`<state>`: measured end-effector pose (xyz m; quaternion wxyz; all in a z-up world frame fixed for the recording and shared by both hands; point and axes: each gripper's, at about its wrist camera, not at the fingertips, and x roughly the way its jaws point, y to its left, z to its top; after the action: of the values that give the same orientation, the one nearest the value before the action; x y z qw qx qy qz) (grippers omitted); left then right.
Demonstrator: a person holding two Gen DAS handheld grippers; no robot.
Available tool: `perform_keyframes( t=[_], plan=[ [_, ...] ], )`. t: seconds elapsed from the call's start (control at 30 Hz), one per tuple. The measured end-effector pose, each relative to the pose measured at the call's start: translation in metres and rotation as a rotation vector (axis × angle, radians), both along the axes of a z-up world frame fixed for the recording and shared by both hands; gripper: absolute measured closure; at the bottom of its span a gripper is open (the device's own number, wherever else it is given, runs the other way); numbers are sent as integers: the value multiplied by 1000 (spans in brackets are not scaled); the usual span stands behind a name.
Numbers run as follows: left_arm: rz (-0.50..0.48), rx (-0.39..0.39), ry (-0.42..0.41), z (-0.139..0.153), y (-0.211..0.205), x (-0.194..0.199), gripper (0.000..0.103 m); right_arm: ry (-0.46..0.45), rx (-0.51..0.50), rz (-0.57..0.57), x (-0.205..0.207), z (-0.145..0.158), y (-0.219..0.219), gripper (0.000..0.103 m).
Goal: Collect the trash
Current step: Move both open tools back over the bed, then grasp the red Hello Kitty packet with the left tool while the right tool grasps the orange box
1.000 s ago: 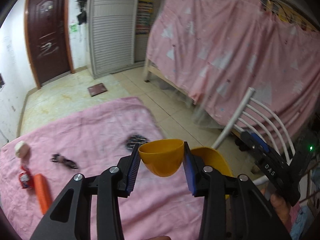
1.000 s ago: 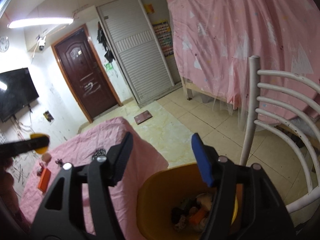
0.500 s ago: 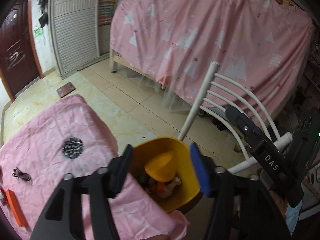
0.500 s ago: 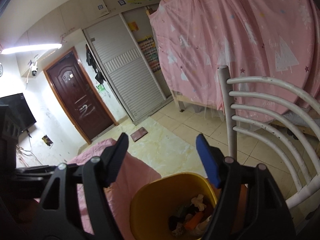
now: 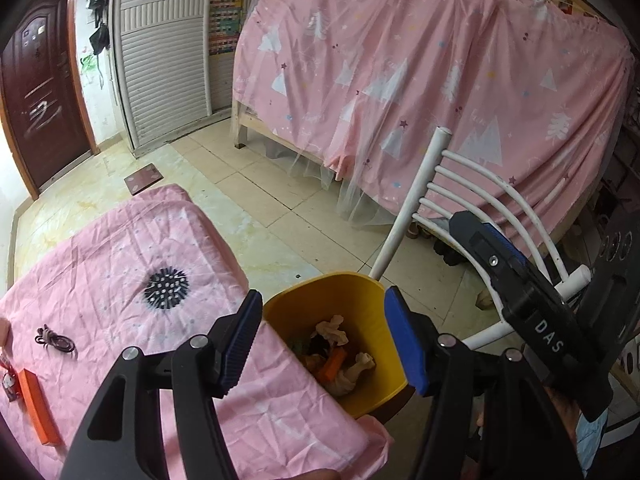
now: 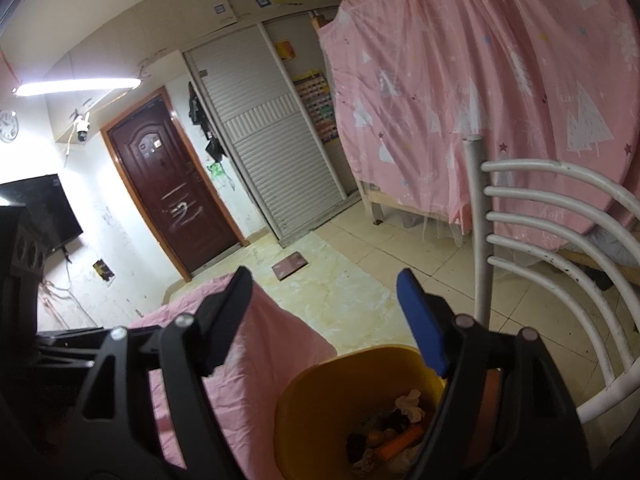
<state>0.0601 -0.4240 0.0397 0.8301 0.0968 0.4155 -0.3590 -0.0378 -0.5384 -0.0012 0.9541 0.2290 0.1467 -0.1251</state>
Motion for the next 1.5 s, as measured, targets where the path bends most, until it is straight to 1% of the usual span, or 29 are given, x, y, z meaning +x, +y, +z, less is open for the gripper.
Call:
perform_keyframes(
  t=[0.07, 0.13, 0.2, 0.37, 0.47, 0.6, 0.77, 0.87, 1.07, 1.3, 1.47, 1.5],
  plan=[
    [12, -5, -8, 2, 10, 1, 46, 5, -15, 22, 5, 1, 10, 31],
    [27, -10, -16, 5, 21, 5, 46, 14, -35, 48, 12, 2, 23, 24],
    [45, -12, -28, 8, 32, 9, 46, 21, -51, 76, 19, 2, 37, 22],
    [133, -25, -54, 18, 80, 28, 46, 49, -91, 164, 38, 3, 73, 22],
    [191, -42, -40, 22, 111, 43, 46, 66, -113, 216, 50, 3, 98, 22],
    [258, -53, -43, 26, 148, 57, 45, 77, -124, 268, 63, 4, 126, 22],
    [352, -49, -59, 29, 202, 72, 45, 98, -150, 336, 81, 6, 158, 22],
    [399, -37, -66, 28, 231, 78, 45, 111, -176, 388, 90, 6, 186, 21],
    [508, -16, -51, 17, 285, 92, 45, 126, -219, 473, 103, 8, 232, 21],
    [596, 29, -10, -8, 323, 103, 45, 160, -260, 563, 117, 3, 276, 21],
    [641, 26, 43, -26, 347, 113, 45, 188, -276, 619, 126, -2, 305, 21],
    [648, 25, 53, -29, 350, 115, 45, 196, -280, 628, 129, -4, 310, 19]
  ],
)
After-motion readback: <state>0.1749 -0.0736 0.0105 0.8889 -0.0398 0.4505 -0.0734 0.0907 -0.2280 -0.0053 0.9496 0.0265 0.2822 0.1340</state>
